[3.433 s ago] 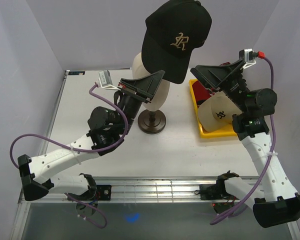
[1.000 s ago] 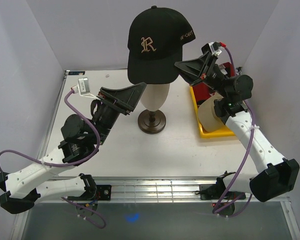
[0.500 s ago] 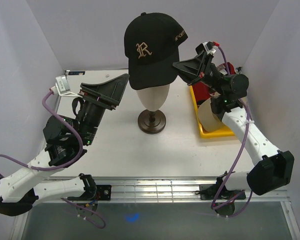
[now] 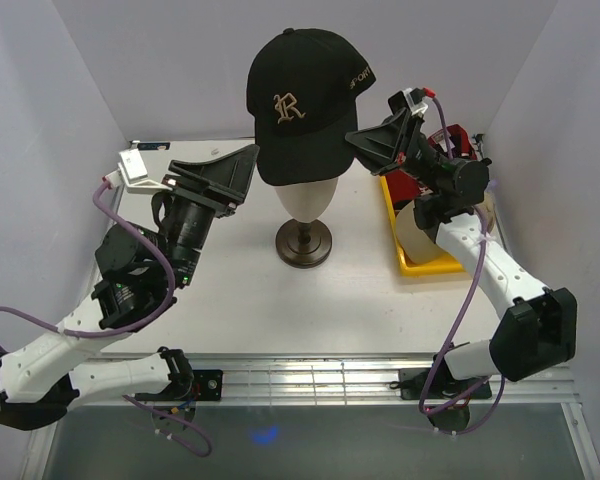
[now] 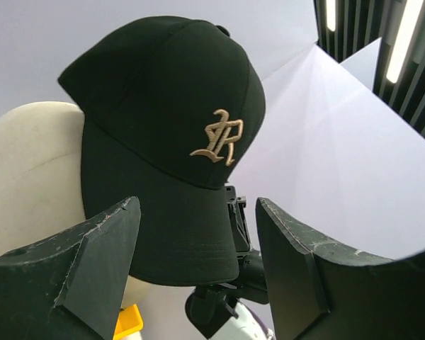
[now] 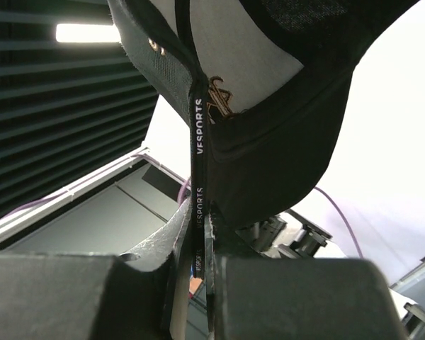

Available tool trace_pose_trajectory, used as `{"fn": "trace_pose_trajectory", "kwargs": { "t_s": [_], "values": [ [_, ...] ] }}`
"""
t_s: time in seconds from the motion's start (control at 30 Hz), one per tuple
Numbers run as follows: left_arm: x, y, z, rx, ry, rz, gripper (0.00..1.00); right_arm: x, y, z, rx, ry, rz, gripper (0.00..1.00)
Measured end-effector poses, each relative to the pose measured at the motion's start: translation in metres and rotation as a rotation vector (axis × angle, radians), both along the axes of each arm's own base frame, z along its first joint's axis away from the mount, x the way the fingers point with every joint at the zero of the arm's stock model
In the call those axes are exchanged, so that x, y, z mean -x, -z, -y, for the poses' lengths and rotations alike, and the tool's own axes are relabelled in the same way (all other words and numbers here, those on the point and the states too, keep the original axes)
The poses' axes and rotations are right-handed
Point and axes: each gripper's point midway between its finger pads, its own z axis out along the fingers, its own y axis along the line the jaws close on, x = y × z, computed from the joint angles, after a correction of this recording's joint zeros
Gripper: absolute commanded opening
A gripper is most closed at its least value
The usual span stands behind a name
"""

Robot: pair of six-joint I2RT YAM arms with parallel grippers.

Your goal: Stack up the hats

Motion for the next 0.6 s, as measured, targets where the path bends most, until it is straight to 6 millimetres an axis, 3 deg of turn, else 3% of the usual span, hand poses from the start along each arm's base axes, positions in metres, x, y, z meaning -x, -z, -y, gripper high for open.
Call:
{"fn": "trace_pose_trajectory", "kwargs": {
  "t_s": [0.27, 0.6],
  "values": [
    [-0.008, 0.014, 0.013, -0.062, -0.007, -0.030, 0.76, -0.024, 0.043, -0.010, 0.019, -0.001, -0.048, 0.08],
    [-0.009, 0.023, 0.005, -0.062, -0.032, -0.053, 0.77, -0.043, 0.077, -0.008, 0.040, 0.027, -0.121, 0.08]
  ]
}}
